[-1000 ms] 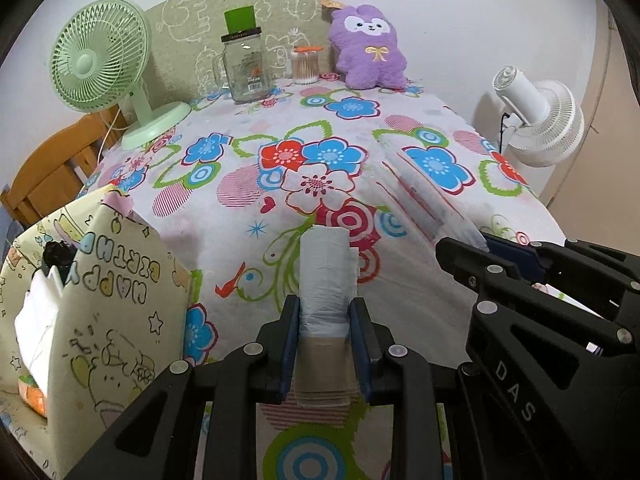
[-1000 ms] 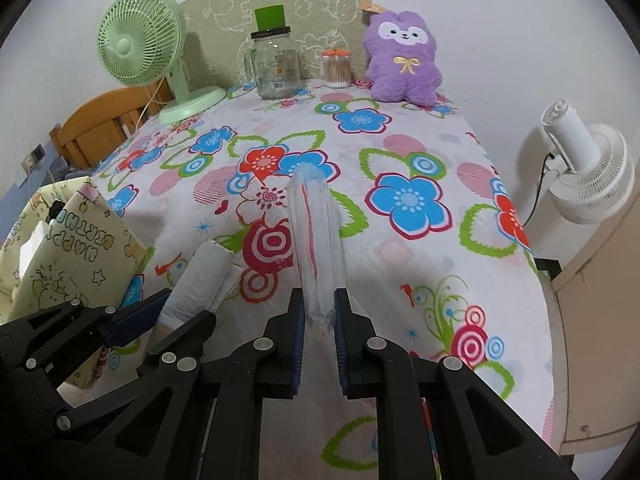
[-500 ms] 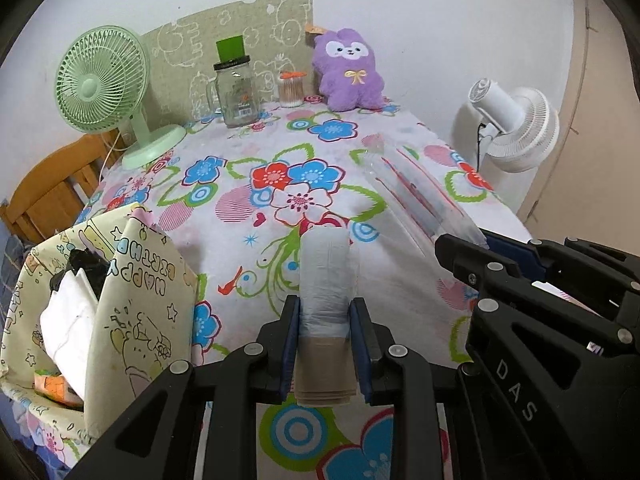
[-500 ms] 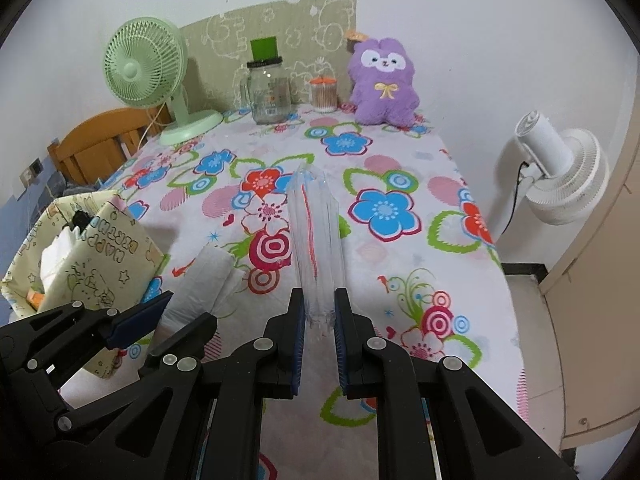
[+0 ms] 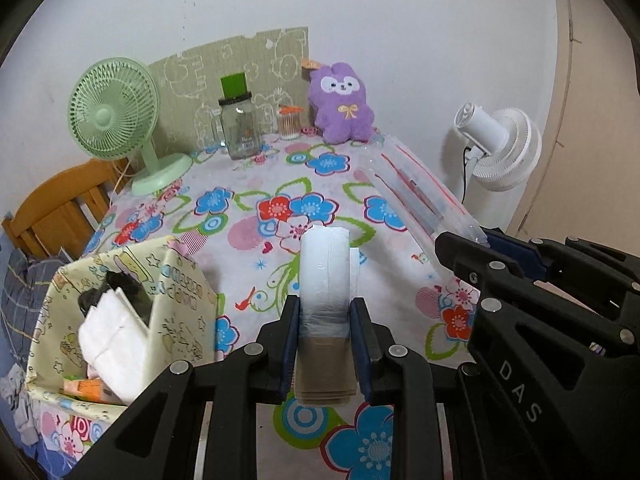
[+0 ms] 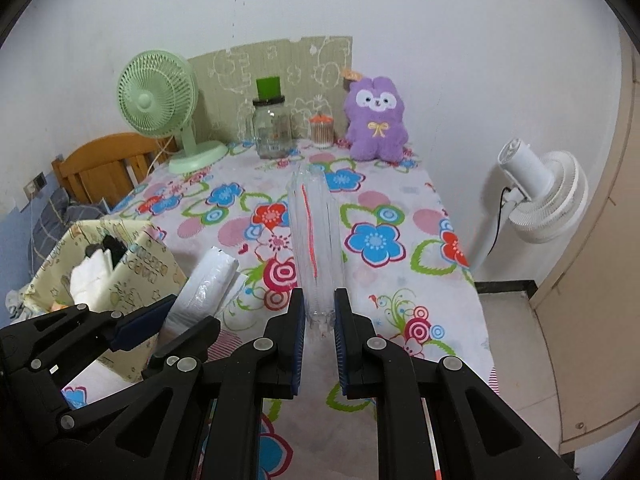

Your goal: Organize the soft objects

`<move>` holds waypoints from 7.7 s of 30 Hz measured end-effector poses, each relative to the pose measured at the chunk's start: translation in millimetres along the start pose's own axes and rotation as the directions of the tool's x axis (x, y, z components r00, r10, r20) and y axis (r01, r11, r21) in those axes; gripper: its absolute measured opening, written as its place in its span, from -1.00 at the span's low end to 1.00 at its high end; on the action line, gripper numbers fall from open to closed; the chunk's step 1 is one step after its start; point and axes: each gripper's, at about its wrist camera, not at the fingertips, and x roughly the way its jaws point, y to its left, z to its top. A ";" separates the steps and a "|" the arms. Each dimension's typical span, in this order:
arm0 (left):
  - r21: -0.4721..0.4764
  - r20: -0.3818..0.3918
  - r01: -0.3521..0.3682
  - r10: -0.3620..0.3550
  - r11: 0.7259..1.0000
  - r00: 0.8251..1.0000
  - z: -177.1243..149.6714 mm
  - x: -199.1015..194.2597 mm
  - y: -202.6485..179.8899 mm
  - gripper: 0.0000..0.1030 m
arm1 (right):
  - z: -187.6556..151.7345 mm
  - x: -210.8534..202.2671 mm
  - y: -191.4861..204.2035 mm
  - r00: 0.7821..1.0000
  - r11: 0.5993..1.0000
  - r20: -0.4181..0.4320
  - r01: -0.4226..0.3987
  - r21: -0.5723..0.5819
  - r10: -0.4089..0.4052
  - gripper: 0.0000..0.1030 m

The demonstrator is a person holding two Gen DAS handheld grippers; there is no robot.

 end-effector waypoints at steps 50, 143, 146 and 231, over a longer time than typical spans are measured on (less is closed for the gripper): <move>-0.029 0.126 -0.080 0.083 0.996 0.989 3.9 -60.9 96.9 -0.53 | 41.9 -33.8 115.7 0.989 0.985 0.067 -0.125 -0.119 0.134 -0.69; -0.238 0.000 -0.164 0.169 0.957 0.986 -23.4 -23.2 190.2 0.72 | 43.6 24.1 177.4 0.972 0.960 -0.038 -0.235 -0.151 0.232 0.81; -0.225 0.019 -0.156 0.165 0.962 0.986 -19.2 -29.3 181.7 0.73 | 44.6 16.5 168.2 0.975 0.967 -0.017 -0.221 -0.128 0.221 0.85; -0.191 0.314 -0.114 0.170 0.975 0.934 -4.1 -146.4 94.4 1.00 | 20.3 -143.5 39.1 0.935 0.992 0.344 0.050 0.116 -0.087 0.99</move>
